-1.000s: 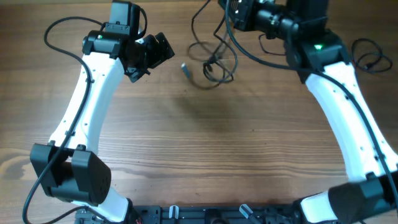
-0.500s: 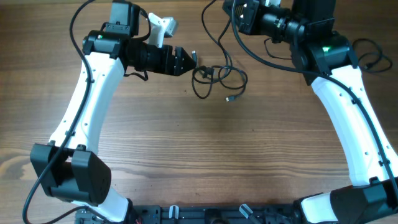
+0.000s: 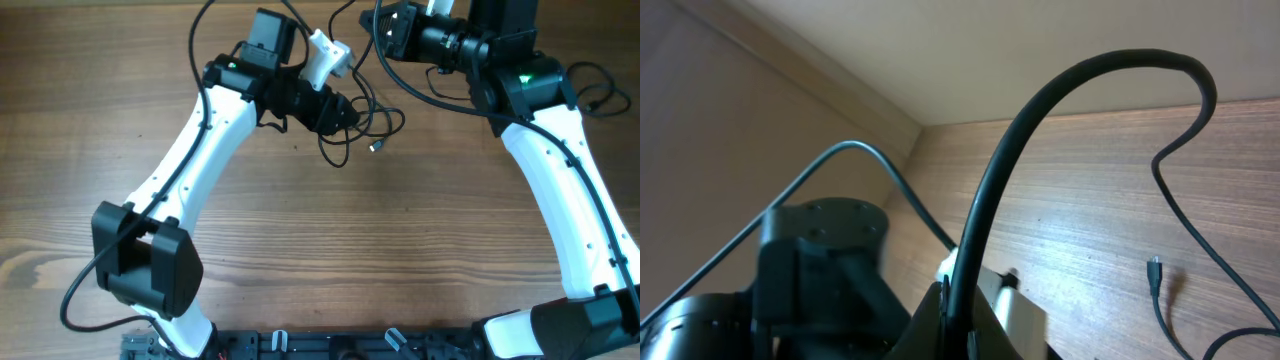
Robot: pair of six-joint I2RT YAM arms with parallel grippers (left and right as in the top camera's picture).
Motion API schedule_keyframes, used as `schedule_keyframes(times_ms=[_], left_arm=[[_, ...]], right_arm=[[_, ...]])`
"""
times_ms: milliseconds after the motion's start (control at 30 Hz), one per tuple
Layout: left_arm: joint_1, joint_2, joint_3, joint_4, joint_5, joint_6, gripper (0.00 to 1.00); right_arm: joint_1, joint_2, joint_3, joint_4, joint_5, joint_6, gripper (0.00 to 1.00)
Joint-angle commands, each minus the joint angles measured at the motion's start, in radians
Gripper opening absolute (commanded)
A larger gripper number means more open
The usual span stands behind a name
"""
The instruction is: Untangle cables
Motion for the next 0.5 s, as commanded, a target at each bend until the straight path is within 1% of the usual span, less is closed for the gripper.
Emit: schedule_keyframes(times_ms=[0,67,100,200,267,300,333,400,433,467], left_arm=[[-0.016,0.045,0.001,0.0,-0.026,0.019,0.57],[-0.019,0.064,0.001,0.003,-0.029,0.037,0.56],[-0.019,0.078,0.001,0.014,-0.029,0.042,0.52],[-0.019,0.109,0.001,0.053,-0.029,0.039,0.43],[-0.022,0.115,0.001,0.056,-0.028,0.035,0.28],[-0.022,0.114,0.001,0.058,-0.028,0.025,0.15],[-0.021,0.114,0.001,0.064,-0.029,0.004,0.04],[-0.007,0.114,0.001,0.079,-0.043,-0.045,0.04],[0.008,0.106,0.003,0.086,-0.072,-0.099,0.04],[0.029,0.091,0.006,0.089,-0.126,-0.181,0.04]], right_arm=[[-0.005,-0.002,0.011,0.006,-0.024,0.008,0.04],[-0.005,-0.002,0.011,0.006,-0.024,0.008,0.04],[-0.005,-0.002,0.011,0.005,-0.025,0.008,0.04],[-0.005,-0.002,0.011,-0.006,-0.024,0.008,0.04],[-0.005,-0.002,0.011,-0.009,-0.024,0.008,0.05],[-0.005,-0.002,0.011,-0.008,-0.024,0.009,0.04],[-0.007,-0.002,0.011,-0.012,-0.023,0.011,0.04],[-0.025,-0.002,0.011,-0.031,-0.003,0.056,0.04],[-0.04,-0.002,0.011,-0.055,0.033,0.08,0.04],[-0.055,-0.002,0.011,-0.078,0.061,0.087,0.04]])
